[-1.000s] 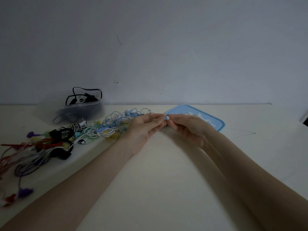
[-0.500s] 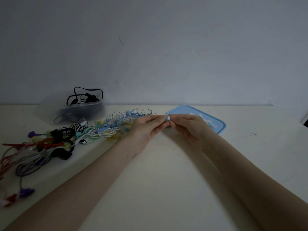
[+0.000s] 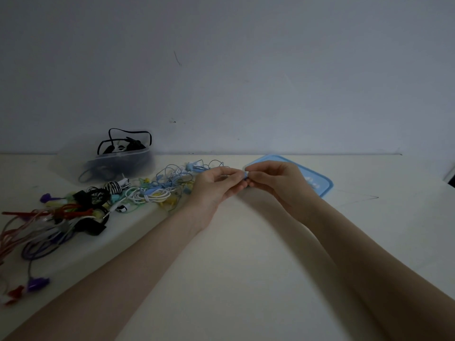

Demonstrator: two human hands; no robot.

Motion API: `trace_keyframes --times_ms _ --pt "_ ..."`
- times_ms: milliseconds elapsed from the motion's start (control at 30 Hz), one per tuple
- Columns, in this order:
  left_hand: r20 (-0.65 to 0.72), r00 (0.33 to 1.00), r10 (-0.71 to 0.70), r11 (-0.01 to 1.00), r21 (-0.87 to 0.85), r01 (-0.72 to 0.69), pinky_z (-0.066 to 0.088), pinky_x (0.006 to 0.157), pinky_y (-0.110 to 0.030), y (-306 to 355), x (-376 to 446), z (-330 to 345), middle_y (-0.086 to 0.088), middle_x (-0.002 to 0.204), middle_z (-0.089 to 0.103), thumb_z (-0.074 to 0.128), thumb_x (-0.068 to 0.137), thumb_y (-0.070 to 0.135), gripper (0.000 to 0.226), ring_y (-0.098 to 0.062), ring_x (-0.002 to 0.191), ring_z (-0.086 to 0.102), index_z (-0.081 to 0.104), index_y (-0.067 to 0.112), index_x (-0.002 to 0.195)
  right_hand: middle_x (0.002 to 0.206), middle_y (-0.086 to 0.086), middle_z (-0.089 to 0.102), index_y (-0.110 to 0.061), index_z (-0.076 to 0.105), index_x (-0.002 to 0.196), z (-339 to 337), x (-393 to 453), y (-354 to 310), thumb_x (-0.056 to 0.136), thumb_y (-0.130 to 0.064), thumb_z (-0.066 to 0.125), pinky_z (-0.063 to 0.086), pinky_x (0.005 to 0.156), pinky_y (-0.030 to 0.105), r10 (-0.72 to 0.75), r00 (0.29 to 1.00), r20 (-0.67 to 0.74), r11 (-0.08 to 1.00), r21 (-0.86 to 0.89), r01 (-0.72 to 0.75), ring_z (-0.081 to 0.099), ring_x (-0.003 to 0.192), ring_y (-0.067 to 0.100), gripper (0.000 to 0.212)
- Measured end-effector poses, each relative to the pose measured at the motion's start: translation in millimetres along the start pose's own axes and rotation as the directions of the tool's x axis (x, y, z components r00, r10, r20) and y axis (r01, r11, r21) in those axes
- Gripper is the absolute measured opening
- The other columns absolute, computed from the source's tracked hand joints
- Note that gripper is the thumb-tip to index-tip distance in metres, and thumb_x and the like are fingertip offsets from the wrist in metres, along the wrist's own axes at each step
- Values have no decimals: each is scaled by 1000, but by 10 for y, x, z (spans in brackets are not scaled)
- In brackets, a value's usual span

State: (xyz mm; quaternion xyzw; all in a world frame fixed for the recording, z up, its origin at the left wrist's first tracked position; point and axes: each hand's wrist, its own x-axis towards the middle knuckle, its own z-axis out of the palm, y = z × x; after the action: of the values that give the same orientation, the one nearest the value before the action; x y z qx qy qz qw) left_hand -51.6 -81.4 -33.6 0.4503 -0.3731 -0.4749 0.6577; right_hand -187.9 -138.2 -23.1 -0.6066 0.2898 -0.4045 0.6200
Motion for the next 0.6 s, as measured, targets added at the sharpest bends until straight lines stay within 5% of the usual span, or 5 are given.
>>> trace_keyframes --times_ms 167,367,533,600 --pt "49 998 38 989 139 -45 52 64 -13 -24 -12 4 -3 68 68 61 84 -1 6 -5 60 65 62 5 83 76 14 68 -1 65 80 -21 12 -15 85 2 60 56 74 25 -22 1000 2 993 -115 22 66 69 22 8" --pt "43 991 126 890 436 -132 47 52 -15 -91 21 8 0 63 64 62 84 -1 14 -4 49 57 58 12 81 63 -2 65 -10 65 73 -36 33 -10 86 -1 61 50 56 17 -45 999 -14 921 -389 36 60 56 6 17" --pt "59 974 218 766 608 -208 37 53 -16 -137 68 -1 6 66 52 71 80 14 10 -2 52 43 64 20 76 76 4 68 -11 72 90 -203 126 -177 83 -9 64 42 58 14 -277 954 -117 598 -798 76 59 58 -1 11" --pt "96 956 276 686 678 -266 34 53 -10 -156 80 1 7 71 49 73 78 19 7 -1 54 41 67 16 79 86 10 71 -8 73 93 -333 131 -267 84 -3 57 41 65 18 -336 926 -172 470 -883 7 64 75 16 18"
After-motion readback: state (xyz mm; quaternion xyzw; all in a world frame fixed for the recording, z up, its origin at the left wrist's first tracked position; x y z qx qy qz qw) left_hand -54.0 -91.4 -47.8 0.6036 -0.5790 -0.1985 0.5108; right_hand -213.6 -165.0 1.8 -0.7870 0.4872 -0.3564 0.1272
